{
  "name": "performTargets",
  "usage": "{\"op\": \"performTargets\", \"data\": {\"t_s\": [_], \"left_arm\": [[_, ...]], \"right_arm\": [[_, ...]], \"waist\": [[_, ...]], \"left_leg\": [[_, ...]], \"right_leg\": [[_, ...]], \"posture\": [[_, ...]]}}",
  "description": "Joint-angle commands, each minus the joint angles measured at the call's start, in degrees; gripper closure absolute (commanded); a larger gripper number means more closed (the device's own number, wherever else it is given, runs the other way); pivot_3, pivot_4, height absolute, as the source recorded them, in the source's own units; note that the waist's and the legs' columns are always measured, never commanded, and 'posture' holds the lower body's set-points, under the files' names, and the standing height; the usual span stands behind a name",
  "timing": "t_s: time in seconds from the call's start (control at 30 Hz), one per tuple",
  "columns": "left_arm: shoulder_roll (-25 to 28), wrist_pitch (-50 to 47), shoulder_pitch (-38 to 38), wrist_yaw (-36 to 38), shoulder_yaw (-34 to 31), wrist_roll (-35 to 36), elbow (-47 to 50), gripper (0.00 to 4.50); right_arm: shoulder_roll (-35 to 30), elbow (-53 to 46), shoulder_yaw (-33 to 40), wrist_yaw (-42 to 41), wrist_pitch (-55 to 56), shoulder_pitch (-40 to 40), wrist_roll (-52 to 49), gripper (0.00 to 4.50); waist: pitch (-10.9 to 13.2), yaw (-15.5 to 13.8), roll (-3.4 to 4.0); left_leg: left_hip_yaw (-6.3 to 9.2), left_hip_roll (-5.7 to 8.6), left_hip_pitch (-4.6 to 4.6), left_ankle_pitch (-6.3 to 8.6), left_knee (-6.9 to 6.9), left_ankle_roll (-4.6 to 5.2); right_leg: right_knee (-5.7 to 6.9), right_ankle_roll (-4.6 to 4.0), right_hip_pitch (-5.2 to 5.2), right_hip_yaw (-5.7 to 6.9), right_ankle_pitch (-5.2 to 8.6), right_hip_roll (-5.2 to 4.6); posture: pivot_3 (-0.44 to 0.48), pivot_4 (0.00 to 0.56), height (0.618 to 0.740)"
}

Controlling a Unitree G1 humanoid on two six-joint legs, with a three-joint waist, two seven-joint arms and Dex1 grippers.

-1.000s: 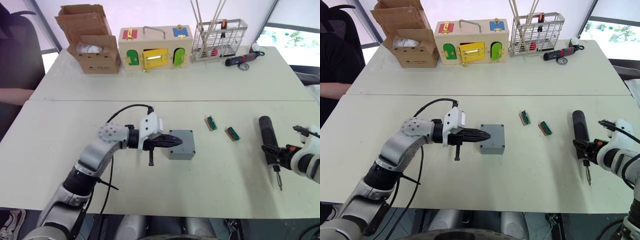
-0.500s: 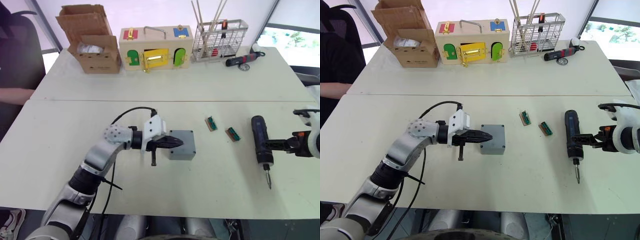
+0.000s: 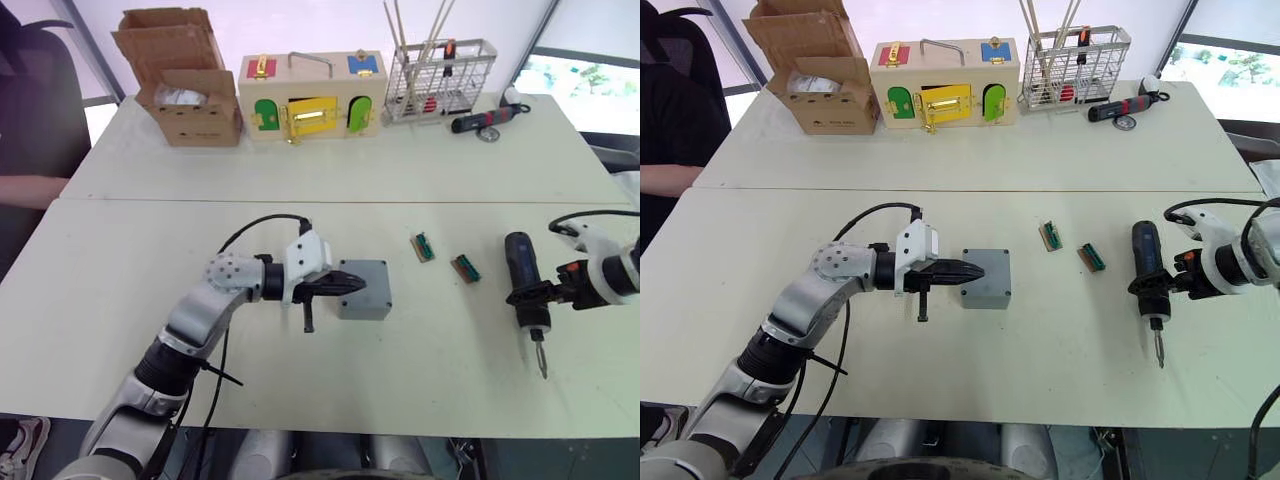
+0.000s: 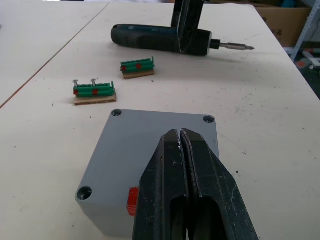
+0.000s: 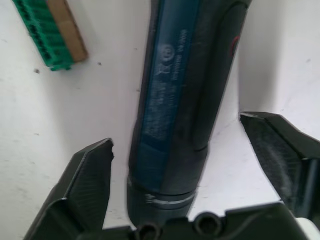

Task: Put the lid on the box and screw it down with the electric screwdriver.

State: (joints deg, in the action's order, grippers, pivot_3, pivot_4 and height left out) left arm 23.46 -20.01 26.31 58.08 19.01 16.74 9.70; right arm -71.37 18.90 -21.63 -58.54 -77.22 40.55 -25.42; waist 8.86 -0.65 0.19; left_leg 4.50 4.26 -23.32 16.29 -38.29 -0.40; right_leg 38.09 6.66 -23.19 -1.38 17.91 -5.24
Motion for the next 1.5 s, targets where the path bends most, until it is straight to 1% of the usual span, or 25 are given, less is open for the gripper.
{"op": "performTargets", "data": {"t_s": [0.03,0.13,0.2,0.43,0.77,0.87,0.97,1.07,1.13,1.23,1.27,1.3,1.37,1.4,1.43,1.47,1.5], "left_arm": [[0.3,-0.4,-0.1,-0.6,-1.0,0.5,2.6,4.50],[0.8,-0.9,-0.5,-1.0,-1.4,0.6,3.2,4.50],[1.1,-1.1,-0.6,-1.4,-1.8,0.6,3.5,4.50],[1.6,-1.4,-1.0,-2.0,-1.7,0.9,4.2,4.50],[1.1,-1.3,-0.3,-1.6,-1.3,1.0,3.6,4.50],[1.1,-1.2,-0.1,-1.2,-1.4,1.0,3.1,4.50],[1.2,-0.7,0.5,-0.4,-1.5,0.9,2.0,4.50],[1.5,0.2,1.8,0.7,-1.9,0.7,0.2,4.50],[1.9,0.6,2.4,1.5,-2.2,0.7,-0.7,4.50],[2.8,0.6,3.2,2.7,-2.9,1.1,-1.5,4.50],[3.2,0.0,3.9,3.2,-3.0,1.3,-1.7,4.50],[3.7,-0.3,4.3,3.7,-3.3,1.5,-1.9,4.50],[4.2,-1.3,5.7,4.8,-3.8,2.1,-2.5,4.50],[4.4,-2.0,6.4,5.4,-4.2,2.7,-2.8,4.50],[4.5,-2.4,7.0,5.9,-4.5,3.0,-3.1,4.50],[4.6,-3.1,8.1,6.6,-4.9,3.7,-3.7,4.50],[4.8,-3.6,8.8,7.3,-5.3,4.2,-4.2,4.50]], "right_arm": [[0.5,3.3,-6.3,-4.7,4.4,1.6,5.9,1.38],[0.8,5.7,-9.2,-8.4,6.7,2.8,9.4,2.15],[1.0,6.6,-10.6,-10.3,7.8,3.1,11.5,2.37],[0.5,5.7,-11.6,-15.1,9.7,1.3,15.7,2.38],[0.5,4.7,-9.0,-17.9,10.5,-0.8,18.7,2.52],[1.7,7.0,-6.5,-18.1,11.0,1.5,19.0,2.52],[3.9,11.5,-2.7,-16.8,9.1,7.2,18.5,2.52],[5.0,14.2,4.0,-15.5,2.0,13.8,14.9,2.52],[5.2,13.2,10.2,-13.1,-2.9,15.6,12.2,2.52],[6.1,9.0,20.2,-8.1,-7.7,15.4,9.1,2.52],[7.8,7.6,27.4,-4.7,-9.4,15.7,8.9,2.52],[9.4,6.0,32.9,-1.8,-11.0,15.9,8.8,2.52],[15.8,0.8,48.3,4.5,-14.1,16.5,9.0,2.52],[20.7,-5.8,55.9,6.9,-14.8,15.9,8.2,2.52],[24.4,-10.9,61.2,9.0,-15.2,15.4,7.3,2.52],[31.7,-20.4,67.6,11.3,-15.3,15.2,6.3,2.52],[37.2,-27.2,71.9,13.4,-15.3,15.2,5.5,2.52]], "waist": [[0.0,0.0,-0.05],[0.0,0.0,-0.09],[0.0,-0.1,-0.13],[-0.1,-0.3,-0.26],[-0.1,-0.9,-0.28],[-0.1,-1.3,-0.32],[-0.1,-0.8,-0.33],[0.0,0.1,-0.10],[0.0,0.1,0.15],[0.0,-0.1,0.14],[0.0,-0.1,0.14],[0.0,-0.1,0.12],[0.0,-0.1,0.12],[0.0,-0.1,0.12],[0.0,-0.1,0.12],[0.0,-0.1,0.13],[0.0,-0.1,0.13]], "left_leg": [[0.00,0.00,0.00,0.00,0.00,0.00],[0.00,0.00,0.00,0.00,-0.01,-0.01],[0.01,0.00,0.00,0.00,-0.01,-0.02],[0.09,0.06,0.00,-0.01,-0.02,-0.04],[0.17,0.10,0.00,-0.01,-0.01,-0.05],[0.17,0.10,0.00,-0.01,-0.02,-0.06],[0.10,0.10,0.00,-0.02,-0.05,-0.08],[0.00,0.11,-0.02,-0.05,-0.03,-0.12],[-0.02,0.11,-0.12,-0.06,0.06,-0.15],[0.01,0.06,-0.16,-0.07,0.28,-0.15],[0.05,0.06,-0.17,-0.06,0.32,-0.16],[0.05,0.06,-0.18,-0.06,0.32,-0.16],[0.02,0.08,-0.23,-0.06,0.25,-0.16],[0.01,0.10,-0.25,-0.06,0.17,-0.16],[0.01,0.11,-0.24,-0.07,0.13,-0.17],[0.03,0.10,-0.24,-0.08,0.09,-0.17],[0.03,0.11,-0.23,-0.08,0.09,-0.17]], "right_leg": [[0.00,0.00,0.00,0.00,0.00,0.00],[-0.01,0.00,0.01,0.01,0.00,0.01],[-0.01,0.00,0.01,0.01,0.00,0.00],[-0.05,0.00,0.06,0.10,0.00,-0.15],[-0.10,0.00,0.11,0.15,0.00,-0.20],[-0.10,0.00,0.11,0.15,0.00,-0.19],[-0.10,-0.01,0.11,0.13,-0.01,-0.19],[0.00,-0.04,-0.03,0.02,-0.02,-0.20],[0.05,-0.03,-0.25,0.00,-0.02,-0.20],[0.02,-0.03,-0.38,0.09,-0.02,-0.18],[0.01,-0.03,-0.39,0.12,-0.02,-0.18],[0.00,-0.03,-0.37,0.13,-0.02,-0.19],[0.00,-0.03,-0.37,0.12,-0.02,-0.21],[0.02,-0.03,-0.36,0.11,-0.02,-0.22],[0.05,-0.03,-0.34,0.10,-0.02,-0.21],[0.10,-0.03,-0.34,0.11,-0.02,-0.21],[0.14,-0.02,-0.35,0.10,-0.02,-0.21]], "posture": [[0.000,0.150,0.740],[0.000,0.150,0.740],[0.000,0.150,0.740],[0.000,0.150,0.740],[0.000,0.150,0.740],[0.000,0.150,0.740],[0.000,0.150,0.740],[0.000,0.150,0.740],[0.000,0.150,0.740],[0.000,0.150,0.740],[0.000,0.150,0.740],[0.000,0.150,0.740],[0.000,0.150,0.740],[0.000,0.150,0.740],[0.000,0.150,0.740],[0.000,0.150,0.740],[0.000,0.150,0.740]]}}
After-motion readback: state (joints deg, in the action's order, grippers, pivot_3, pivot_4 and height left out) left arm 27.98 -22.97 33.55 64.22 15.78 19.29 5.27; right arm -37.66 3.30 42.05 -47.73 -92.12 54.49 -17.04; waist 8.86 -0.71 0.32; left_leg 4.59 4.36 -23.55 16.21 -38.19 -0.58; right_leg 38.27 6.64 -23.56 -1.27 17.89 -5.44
